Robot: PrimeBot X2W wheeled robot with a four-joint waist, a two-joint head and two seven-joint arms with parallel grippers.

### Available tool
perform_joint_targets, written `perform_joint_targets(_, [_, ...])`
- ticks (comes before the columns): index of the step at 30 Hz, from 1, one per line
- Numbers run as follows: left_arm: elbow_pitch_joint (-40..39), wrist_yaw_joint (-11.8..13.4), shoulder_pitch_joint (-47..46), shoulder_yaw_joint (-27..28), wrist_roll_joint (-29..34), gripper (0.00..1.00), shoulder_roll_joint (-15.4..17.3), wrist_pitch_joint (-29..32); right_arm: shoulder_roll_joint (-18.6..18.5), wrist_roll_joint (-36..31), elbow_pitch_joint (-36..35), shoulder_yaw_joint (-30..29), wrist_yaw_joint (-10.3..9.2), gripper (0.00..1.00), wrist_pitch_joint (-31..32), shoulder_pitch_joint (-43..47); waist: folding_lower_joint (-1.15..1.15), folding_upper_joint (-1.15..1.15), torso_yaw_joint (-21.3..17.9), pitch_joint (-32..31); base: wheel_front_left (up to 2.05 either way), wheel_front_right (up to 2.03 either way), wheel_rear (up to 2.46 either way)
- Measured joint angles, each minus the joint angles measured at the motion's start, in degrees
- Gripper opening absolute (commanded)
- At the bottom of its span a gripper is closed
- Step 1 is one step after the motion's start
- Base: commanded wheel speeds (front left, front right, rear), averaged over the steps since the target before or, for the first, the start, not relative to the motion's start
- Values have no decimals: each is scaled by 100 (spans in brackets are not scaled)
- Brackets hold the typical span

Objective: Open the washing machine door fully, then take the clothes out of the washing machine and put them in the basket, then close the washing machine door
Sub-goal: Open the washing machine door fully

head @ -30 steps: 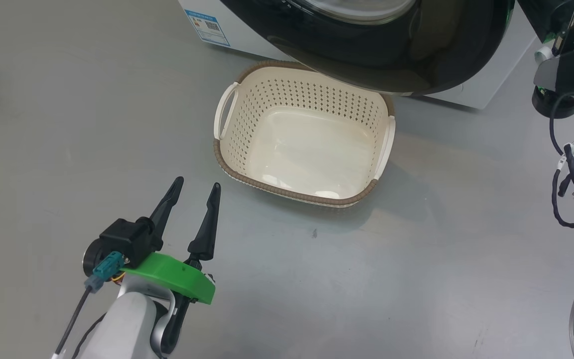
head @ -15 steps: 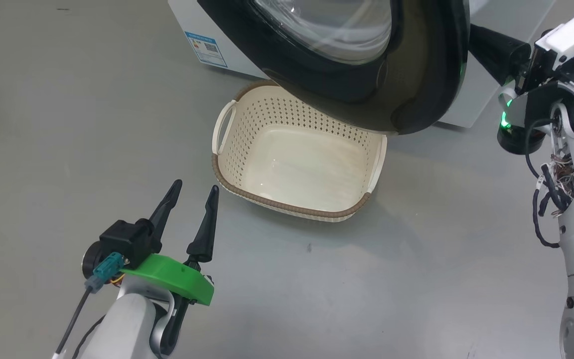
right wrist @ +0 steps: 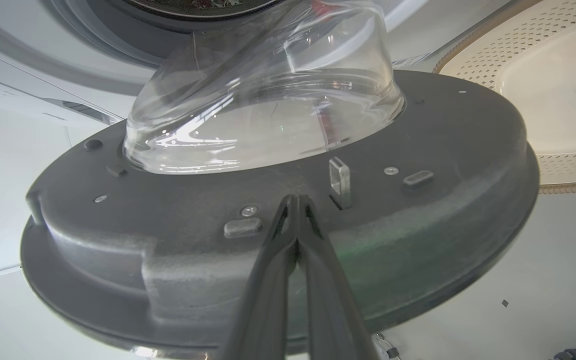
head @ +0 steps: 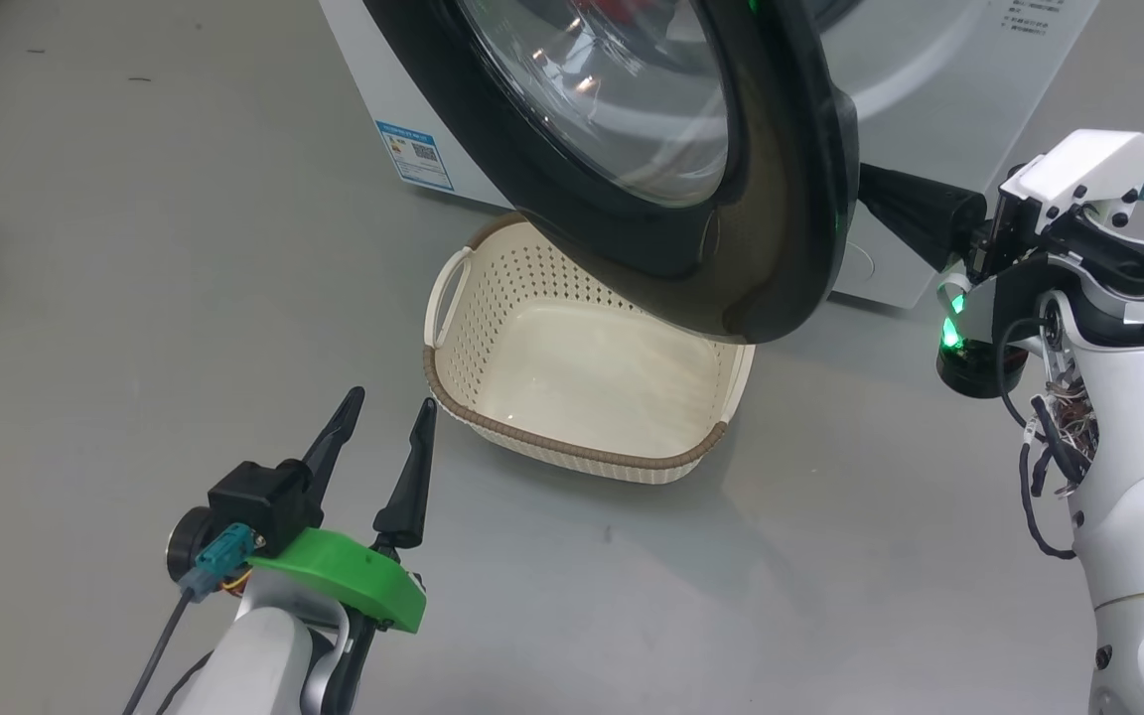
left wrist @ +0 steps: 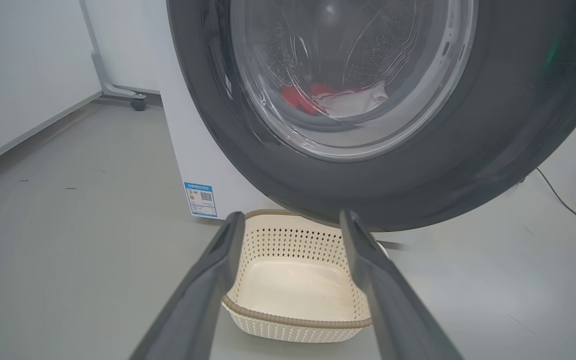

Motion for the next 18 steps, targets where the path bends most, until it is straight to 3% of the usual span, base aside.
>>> perform_joint_targets(18, [58,0,241,-63,174,100,7,0,250,221,172,297,0,0,219,396,0,0,172,-457,0,0,0])
